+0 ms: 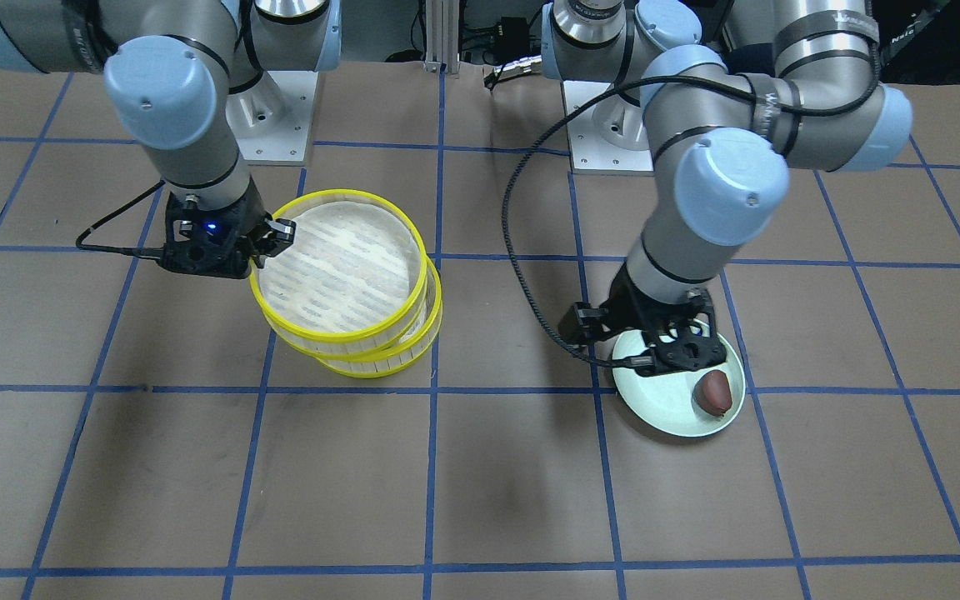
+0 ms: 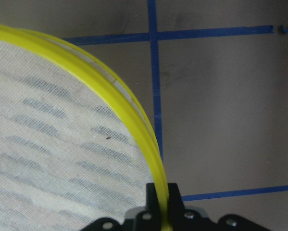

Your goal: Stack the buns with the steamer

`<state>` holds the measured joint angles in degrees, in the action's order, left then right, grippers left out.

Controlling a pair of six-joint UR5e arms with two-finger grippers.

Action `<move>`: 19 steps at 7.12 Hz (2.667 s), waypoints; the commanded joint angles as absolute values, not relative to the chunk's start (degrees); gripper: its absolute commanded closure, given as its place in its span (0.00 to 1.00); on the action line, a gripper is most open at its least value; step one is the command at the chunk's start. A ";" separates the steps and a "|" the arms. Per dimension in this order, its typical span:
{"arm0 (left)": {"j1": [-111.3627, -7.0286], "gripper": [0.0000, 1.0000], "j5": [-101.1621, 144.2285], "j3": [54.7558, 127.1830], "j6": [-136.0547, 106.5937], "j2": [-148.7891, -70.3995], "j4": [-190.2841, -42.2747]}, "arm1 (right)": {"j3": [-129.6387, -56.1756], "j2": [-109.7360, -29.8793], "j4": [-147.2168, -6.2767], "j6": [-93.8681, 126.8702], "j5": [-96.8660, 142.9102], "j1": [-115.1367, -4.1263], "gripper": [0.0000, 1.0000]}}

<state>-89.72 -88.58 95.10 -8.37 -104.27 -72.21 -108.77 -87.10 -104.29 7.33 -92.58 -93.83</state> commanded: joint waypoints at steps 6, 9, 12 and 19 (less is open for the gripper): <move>-78.40 0.00 -94.82 98.08 20.46 -110.21 -71.28 | -114.17 -85.70 -111.71 7.47 -93.87 -96.06 1.00; -77.09 0.01 -95.36 98.17 28.82 -113.19 -69.35 | -114.43 -85.08 -111.53 7.47 -93.96 -96.06 1.00; -76.46 0.00 -95.27 99.40 29.18 -115.75 -66.89 | -114.70 -84.55 -110.75 7.47 -94.04 -96.06 1.00; -76.38 1.00 -95.54 99.14 28.40 -114.89 -68.73 | -101.14 -88.30 -101.75 8.26 -94.93 -95.80 0.00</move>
<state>-76.38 -95.48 99.39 29.04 -115.88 -68.67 -107.59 -85.51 -106.83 8.36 -95.48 -95.86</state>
